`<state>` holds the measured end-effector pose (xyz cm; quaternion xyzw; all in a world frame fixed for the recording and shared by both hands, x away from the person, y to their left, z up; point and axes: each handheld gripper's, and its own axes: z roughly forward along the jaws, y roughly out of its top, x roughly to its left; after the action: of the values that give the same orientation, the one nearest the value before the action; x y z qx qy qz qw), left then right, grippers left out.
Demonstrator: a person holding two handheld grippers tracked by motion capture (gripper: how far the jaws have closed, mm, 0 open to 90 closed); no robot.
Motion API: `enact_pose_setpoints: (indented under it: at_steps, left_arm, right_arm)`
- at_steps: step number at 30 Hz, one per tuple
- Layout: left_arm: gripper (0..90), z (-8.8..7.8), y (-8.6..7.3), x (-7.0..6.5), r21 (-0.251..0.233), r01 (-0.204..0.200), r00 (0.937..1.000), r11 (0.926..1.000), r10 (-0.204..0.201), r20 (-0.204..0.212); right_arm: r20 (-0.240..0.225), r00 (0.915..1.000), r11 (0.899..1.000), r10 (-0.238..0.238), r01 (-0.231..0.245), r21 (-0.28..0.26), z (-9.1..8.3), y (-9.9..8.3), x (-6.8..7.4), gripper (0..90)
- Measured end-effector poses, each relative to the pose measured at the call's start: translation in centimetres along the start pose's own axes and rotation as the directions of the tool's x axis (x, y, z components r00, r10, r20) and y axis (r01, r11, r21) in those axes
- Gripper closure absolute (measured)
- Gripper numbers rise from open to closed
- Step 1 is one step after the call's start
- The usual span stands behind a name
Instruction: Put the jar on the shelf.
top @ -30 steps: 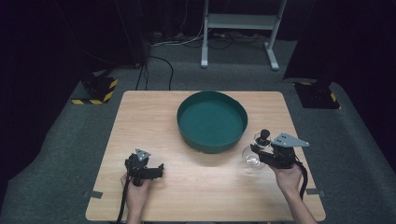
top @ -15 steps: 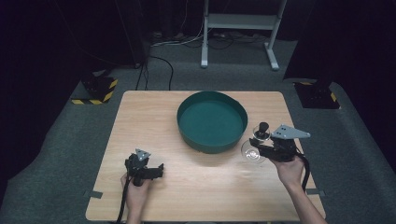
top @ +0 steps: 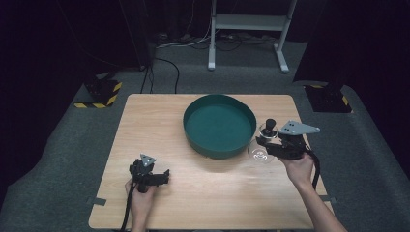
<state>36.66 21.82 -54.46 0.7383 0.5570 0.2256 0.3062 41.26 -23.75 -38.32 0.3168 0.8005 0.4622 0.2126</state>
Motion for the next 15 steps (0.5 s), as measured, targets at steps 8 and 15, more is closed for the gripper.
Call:
enact_pose_setpoints:
  at_steps: [8, 15]
  left_arm:
    - [1.1, 0.0, 0.0, 0.0, 0.000, 0.000, 1.0000, 1.0000, 0.000, 0.000]
    - [1.1, 0.0, 0.0, 0.0, 0.000, 0.000, 1.0000, 1.0000, 0.000, 0.001]
  right_arm:
    - [-0.010, 0.9998, 1.000, 0.019, -0.019, -0.007, 0.2, 1.1, -0.4, 52.3]
    - [-0.015, 0.9996, 1.000, 0.023, -0.023, -0.009, 0.7, 2.1, -0.6, 52.2]
